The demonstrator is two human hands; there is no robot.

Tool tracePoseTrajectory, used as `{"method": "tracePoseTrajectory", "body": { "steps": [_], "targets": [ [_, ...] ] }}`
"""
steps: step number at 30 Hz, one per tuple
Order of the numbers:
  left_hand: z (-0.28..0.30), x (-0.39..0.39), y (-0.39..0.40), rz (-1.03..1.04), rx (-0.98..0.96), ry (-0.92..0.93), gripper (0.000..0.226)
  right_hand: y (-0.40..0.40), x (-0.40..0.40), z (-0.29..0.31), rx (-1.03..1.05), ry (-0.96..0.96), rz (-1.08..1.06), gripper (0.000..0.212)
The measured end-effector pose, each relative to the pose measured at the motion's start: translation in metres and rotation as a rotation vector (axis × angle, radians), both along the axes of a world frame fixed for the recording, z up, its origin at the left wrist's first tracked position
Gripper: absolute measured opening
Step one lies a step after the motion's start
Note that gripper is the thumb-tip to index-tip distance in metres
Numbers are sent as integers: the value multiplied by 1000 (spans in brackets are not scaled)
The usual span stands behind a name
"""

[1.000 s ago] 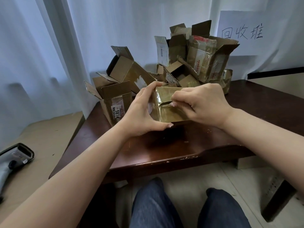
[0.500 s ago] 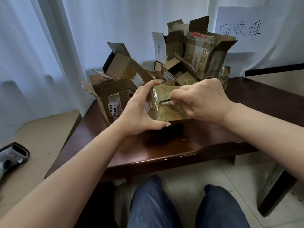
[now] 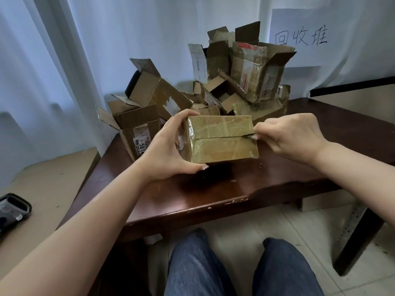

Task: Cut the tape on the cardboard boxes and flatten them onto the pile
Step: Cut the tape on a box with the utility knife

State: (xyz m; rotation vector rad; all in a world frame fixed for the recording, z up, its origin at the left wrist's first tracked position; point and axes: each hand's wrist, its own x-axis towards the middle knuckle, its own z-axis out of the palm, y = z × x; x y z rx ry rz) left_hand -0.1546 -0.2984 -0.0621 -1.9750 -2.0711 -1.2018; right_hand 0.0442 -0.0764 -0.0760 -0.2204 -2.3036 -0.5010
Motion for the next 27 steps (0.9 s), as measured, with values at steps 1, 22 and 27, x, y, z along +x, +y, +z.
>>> {"method": "tracePoseTrajectory", "body": {
  "steps": [1,22,27],
  "targets": [
    [0,-1,0,-3,-4,-1,100,4,3,-2,-14,3,-9,38],
    [13,34,40,181,-109,173,144,-32,-27,-9,-1005,396,137,35],
    [15,41,54,160,-169,251,140,-37,-15,0,-1056,390,132,26]
  ]
}}
